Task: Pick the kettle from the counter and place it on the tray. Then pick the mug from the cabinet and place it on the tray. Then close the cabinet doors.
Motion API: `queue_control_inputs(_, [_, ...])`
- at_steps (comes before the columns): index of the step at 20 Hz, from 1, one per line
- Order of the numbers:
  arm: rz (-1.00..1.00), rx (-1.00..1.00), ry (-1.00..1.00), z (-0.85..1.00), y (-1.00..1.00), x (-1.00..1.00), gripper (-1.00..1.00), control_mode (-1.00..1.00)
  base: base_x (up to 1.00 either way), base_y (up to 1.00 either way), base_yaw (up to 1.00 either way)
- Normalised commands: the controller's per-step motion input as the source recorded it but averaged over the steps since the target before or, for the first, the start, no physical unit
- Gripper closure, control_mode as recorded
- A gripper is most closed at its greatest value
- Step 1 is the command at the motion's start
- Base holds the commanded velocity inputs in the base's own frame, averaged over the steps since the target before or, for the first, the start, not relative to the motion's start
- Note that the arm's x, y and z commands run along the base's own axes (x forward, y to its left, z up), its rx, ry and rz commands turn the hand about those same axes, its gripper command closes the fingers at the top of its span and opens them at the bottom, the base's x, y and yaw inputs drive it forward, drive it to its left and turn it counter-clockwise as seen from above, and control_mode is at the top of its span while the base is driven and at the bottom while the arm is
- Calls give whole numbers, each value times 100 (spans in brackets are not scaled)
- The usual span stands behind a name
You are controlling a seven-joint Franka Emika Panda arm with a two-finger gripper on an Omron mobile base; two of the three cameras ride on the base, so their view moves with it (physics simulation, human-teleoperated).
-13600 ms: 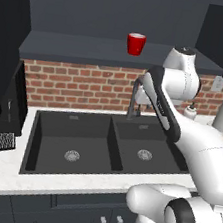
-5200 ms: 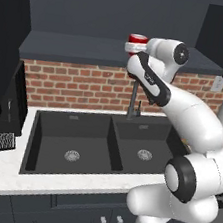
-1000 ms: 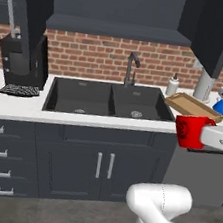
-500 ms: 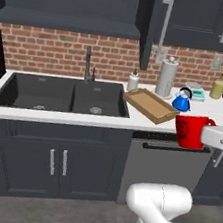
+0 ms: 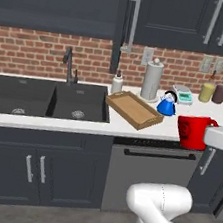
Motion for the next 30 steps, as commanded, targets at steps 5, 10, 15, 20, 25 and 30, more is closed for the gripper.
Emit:
queue_control_inputs(5, [0, 0, 0, 0, 0, 0, 100, 100, 72, -7, 0])
queue_control_inputs(10, [0, 0, 0, 0, 0, 0, 100, 100, 34, -57, 0])
queue_control_inputs(15, [0, 0, 0, 0, 0, 0, 100, 100, 34, -41, 0])
queue_control_inputs(20, [0, 0, 0, 0, 0, 0, 100, 100, 53, -15, 1])
queue_control_inputs(25, [0, 0, 0, 0, 0, 0, 100, 100, 63, -2, 9])
queue_control_inputs(30, [0, 0, 0, 0, 0, 0, 100, 100, 37, -12, 10])
